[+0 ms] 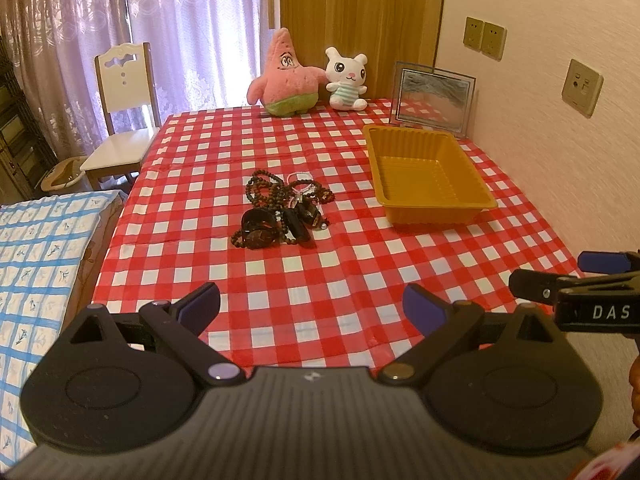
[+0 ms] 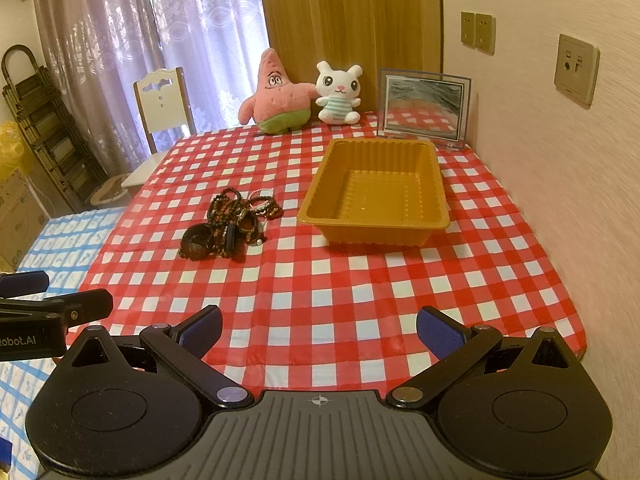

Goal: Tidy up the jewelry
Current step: 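Move the right tool to the orange tray and clamp its rim while the left tool approaches the jewelry pile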

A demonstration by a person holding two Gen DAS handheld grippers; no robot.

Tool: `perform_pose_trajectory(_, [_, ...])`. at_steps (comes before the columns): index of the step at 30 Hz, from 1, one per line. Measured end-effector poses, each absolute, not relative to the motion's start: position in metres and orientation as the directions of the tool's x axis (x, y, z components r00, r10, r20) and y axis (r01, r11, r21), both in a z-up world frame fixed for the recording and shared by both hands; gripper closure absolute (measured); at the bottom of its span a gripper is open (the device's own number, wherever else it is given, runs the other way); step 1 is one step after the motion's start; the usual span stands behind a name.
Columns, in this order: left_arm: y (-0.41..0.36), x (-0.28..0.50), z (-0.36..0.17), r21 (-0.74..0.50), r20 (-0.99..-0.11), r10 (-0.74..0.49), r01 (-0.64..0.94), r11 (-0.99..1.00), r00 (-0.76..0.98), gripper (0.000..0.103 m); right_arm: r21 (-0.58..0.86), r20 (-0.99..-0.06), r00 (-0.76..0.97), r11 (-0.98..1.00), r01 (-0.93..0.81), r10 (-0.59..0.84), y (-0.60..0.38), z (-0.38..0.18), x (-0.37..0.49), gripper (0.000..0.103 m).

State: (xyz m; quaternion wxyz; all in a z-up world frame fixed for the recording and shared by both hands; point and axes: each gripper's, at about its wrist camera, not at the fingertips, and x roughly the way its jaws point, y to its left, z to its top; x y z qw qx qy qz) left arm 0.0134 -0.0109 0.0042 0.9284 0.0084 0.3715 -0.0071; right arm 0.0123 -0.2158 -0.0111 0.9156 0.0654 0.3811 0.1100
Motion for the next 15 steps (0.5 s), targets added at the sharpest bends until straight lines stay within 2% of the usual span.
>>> perform_pose_trajectory(5, [-0.010, 0.026, 0.006, 0.004, -0.699, -0.011, 0.019, 1.000, 0.715, 0.006, 0.214, -0.674, 0.694, 0.966, -0.146, 0.254, -0.212, -0.007, 0.026, 0.000])
perform_pose_trajectory(10, [0.018, 0.037, -0.005, 0.016, -0.692, 0.002, 0.012, 1.000, 0.722, 0.006, 0.269, -0.618, 0.741, 0.956, -0.116, 0.264, -0.218, -0.015, 0.036, 0.000])
perform_pose_trajectory(15, [0.040, 0.056, -0.022, 0.037, -0.686, 0.021, 0.006, 0.999, 0.727, 0.005, 0.259, -0.569, 0.801, 0.965, -0.039, 0.185, -0.225, -0.042, 0.053, 0.000])
